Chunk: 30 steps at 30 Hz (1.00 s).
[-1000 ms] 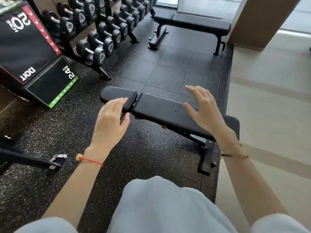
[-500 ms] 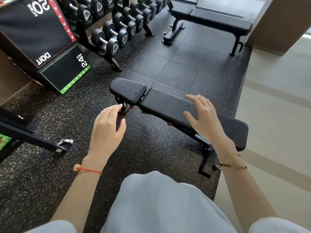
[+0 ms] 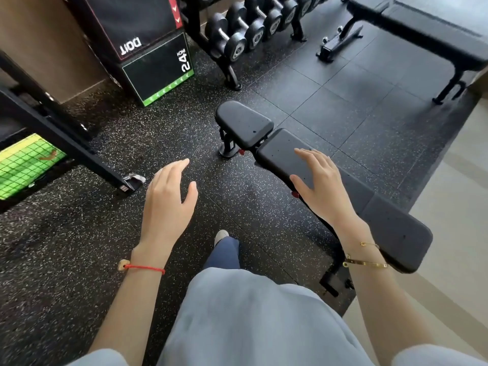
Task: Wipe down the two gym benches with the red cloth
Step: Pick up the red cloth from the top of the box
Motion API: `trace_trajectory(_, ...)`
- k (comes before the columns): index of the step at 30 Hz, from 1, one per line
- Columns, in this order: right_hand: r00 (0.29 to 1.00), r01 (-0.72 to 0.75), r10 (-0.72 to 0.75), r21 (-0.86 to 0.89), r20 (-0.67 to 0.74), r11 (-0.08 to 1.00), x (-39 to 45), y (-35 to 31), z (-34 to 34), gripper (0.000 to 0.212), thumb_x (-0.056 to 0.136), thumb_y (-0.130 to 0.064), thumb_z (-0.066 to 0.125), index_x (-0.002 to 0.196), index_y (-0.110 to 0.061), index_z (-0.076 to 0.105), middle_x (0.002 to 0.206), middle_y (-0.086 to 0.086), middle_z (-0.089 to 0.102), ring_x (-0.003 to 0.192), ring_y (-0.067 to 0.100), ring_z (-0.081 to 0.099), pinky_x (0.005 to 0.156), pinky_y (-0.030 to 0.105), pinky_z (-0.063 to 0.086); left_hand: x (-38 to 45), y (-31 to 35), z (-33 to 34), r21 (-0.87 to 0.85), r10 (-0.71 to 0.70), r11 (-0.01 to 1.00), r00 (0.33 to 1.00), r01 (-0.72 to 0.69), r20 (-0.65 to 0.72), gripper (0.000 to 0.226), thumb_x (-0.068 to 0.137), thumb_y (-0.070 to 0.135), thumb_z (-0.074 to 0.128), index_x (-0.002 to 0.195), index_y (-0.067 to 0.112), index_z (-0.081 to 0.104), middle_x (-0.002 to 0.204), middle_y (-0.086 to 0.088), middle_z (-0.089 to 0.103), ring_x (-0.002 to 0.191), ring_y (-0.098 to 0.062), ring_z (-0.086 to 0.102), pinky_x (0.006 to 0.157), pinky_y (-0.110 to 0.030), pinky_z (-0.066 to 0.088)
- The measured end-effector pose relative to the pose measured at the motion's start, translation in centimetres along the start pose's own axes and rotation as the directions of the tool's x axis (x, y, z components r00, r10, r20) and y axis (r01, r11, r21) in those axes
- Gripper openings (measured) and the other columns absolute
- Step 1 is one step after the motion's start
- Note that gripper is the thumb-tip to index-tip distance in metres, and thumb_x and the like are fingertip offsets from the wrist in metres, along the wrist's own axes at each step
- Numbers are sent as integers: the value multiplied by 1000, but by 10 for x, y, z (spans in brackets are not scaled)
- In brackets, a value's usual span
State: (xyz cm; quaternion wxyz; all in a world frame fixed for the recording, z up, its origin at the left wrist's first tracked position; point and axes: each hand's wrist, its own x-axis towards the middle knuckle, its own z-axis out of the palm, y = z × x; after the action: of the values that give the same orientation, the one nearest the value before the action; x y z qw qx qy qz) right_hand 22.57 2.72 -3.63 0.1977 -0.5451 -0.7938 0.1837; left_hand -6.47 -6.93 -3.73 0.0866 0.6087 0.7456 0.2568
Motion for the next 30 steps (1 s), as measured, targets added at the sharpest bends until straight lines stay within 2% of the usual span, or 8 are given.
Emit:
trace_trajectory(6, 994, 86, -87, 17, 73, 996, 77, -27, 34, 52, 94, -27, 60, 143, -18, 44, 144, 1, 49, 139, 22, 36, 118, 49, 23, 39, -44, -6, -21, -112, 994, 992, 111, -63, 45, 97, 23, 52, 141, 16, 45, 137, -5, 54, 129, -19, 45, 111, -42, 40)
trace_trajectory(9, 984, 140, -142, 22, 106, 990, 130, -50, 55, 52, 93, -27, 60, 142, -19, 44, 143, 1, 49, 138, 22, 37, 118, 45, 24, 74, -73, -18, -21, -153, 988, 982, 151, -107, 45, 97, 24, 51, 141, 16, 45, 140, -5, 52, 133, -18, 41, 114, -41, 37)
trace_trajectory(16, 968, 222, -227, 60, 103, 973, 252, -131, 109, 51, 94, -27, 59, 142, -18, 44, 144, 1, 49, 140, 23, 35, 118, 47, 24, 166, -152, -60, 38, -184, 981, 969, 192, -165, 45, 97, 25, 50, 141, 18, 45, 142, -1, 50, 135, -12, 38, 110, -19, 24)
trace_trajectory(20, 956, 260, -269, 84, 120, 962, 309, -171, 139, 50, 95, -29, 58, 142, -18, 44, 144, 0, 48, 138, 21, 36, 117, 48, 26, 207, -191, -74, 42, -206, 976, 966, 215, -157, 45, 97, 26, 51, 141, 17, 46, 143, -2, 50, 135, -14, 40, 113, -27, 30)
trace_trajectory(21, 951, 269, -279, 87, 136, 959, 320, -177, 146, 50, 96, -29, 57, 142, -18, 43, 143, 0, 48, 139, 21, 36, 116, 48, 27, 215, -199, -76, 40, -214, 974, 965, 222, -153, 45, 97, 25, 51, 141, 17, 46, 143, -3, 50, 135, -14, 41, 112, -28, 31)
trace_trajectory(24, 936, 293, -305, 90, 178, 952, 351, -194, 166, 50, 95, -27, 57, 142, -17, 44, 142, 1, 49, 137, 22, 39, 116, 45, 28, 239, -221, -84, 41, -249, 965, 957, 258, -148, 44, 98, 25, 52, 141, 18, 46, 143, -1, 49, 133, -11, 41, 107, -17, 29)
trace_trajectory(27, 927, 301, -315, 99, 203, 948, 384, -208, 185, 50, 94, -26, 59, 142, -16, 45, 143, 1, 49, 137, 22, 38, 117, 40, 27, 264, -242, -88, 34, -283, 956, 949, 290, -142, 45, 98, 26, 51, 142, 18, 46, 143, 0, 49, 135, -12, 40, 112, -22, 26)
trace_trajectory(30, 918, 301, -318, 106, 236, 948, 424, -219, 205, 50, 95, -26, 59, 142, -16, 45, 143, 1, 49, 138, 22, 37, 116, 45, 27, 296, -265, -88, 38, -309, 948, 943, 315, -124, 45, 98, 25, 51, 142, 16, 46, 143, -1, 50, 137, -13, 39, 114, -25, 27)
